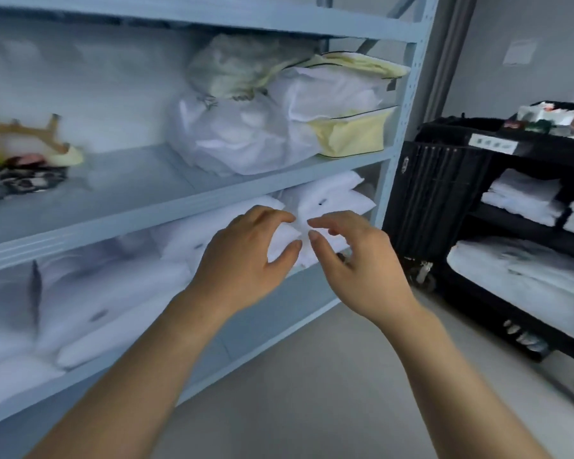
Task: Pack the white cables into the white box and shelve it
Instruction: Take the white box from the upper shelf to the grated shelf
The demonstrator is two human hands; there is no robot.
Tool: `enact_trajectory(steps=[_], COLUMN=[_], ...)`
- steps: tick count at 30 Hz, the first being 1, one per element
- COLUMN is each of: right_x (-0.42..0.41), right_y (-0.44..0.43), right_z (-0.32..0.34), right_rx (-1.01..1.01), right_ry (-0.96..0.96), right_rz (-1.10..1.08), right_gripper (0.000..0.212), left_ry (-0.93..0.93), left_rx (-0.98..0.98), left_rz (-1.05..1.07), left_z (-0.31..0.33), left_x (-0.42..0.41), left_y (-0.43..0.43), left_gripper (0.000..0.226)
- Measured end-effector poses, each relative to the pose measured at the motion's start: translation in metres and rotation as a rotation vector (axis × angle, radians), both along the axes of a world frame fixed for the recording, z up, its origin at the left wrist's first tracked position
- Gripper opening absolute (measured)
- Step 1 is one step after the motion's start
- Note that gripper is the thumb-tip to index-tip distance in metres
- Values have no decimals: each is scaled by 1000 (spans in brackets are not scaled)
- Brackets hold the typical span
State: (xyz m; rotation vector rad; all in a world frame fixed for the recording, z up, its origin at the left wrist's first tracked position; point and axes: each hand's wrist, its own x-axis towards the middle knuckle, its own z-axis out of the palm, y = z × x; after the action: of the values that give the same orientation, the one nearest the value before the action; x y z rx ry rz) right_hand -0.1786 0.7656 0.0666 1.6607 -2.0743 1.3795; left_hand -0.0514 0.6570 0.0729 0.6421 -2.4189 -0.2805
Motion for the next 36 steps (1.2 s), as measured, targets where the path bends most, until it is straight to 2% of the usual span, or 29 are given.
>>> enact_trajectory(steps=[9,20,28,36], right_x=[-19,-43,14,100], right_y=[-148,-312,-394,-449], right_z=[-6,21,54,75], right_rx=[-42,-102,-169,-222], right_ry=[-37,-9,9,-11], right_rz=[247,536,765,839], right_gripper=[20,21,18,15], left_ry=[0,32,42,53], left_rx=[-2,-79,-188,-249], left_rz=[223,466,687,779], left_z=[-2,26,54,73], left_x=[-2,-16,41,121], left_y=[-107,-225,-275,-313], left_gripper=[39,40,42,43])
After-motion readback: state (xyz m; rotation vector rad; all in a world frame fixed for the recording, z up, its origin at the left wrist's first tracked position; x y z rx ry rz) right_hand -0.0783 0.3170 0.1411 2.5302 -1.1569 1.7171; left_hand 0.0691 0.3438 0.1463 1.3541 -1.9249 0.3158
